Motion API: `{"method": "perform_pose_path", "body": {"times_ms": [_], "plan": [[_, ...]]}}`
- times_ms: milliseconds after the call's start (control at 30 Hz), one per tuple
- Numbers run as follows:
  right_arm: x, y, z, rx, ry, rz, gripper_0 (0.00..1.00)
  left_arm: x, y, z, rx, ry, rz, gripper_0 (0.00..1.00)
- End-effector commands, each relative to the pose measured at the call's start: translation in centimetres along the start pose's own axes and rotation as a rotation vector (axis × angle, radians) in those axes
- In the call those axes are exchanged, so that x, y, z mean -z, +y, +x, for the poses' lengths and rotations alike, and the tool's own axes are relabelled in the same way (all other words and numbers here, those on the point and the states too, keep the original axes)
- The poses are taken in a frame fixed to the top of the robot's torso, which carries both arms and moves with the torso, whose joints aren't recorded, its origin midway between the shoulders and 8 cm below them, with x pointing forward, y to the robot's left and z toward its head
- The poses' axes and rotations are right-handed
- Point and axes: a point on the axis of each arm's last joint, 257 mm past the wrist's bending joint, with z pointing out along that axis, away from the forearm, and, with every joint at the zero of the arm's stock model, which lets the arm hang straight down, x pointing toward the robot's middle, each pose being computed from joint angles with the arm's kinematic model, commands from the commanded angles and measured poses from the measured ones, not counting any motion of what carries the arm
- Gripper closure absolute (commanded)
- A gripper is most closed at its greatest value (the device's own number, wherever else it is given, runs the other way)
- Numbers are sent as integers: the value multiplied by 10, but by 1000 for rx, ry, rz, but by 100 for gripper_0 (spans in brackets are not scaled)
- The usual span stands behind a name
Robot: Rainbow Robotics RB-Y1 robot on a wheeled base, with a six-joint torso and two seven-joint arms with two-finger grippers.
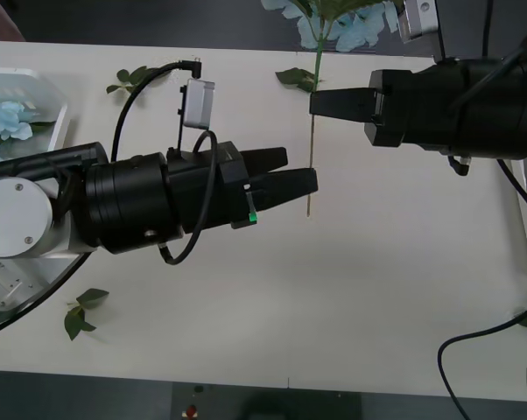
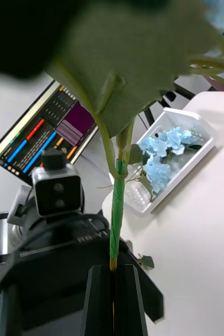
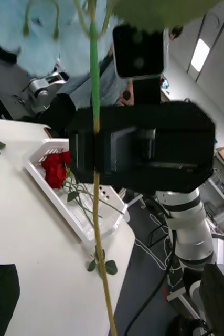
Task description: Put the red flowers into the right box and the blue flowers into the left box
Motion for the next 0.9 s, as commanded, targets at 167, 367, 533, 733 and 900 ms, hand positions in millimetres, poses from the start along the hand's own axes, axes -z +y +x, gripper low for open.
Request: {"method": "perform_pose_path", "body": {"times_ms": [167, 367, 533, 733, 900], "plan": [[-3, 22, -19, 12, -15, -32, 100, -10, 7, -2, 28, 33, 1, 0], [-3, 22, -19, 12, -15, -32, 100, -20, 6, -4, 43, 41, 14, 0], [-3, 22, -19, 12, -15, -32, 100, -24, 2, -4, 47, 50, 24, 95], [-3, 22, -19, 12, -15, -32, 100, -25, 1, -4, 54, 56, 27, 100], [-3, 22, -19, 12, -15, -32, 100, -26, 1, -5, 53, 57, 27, 100]]}}
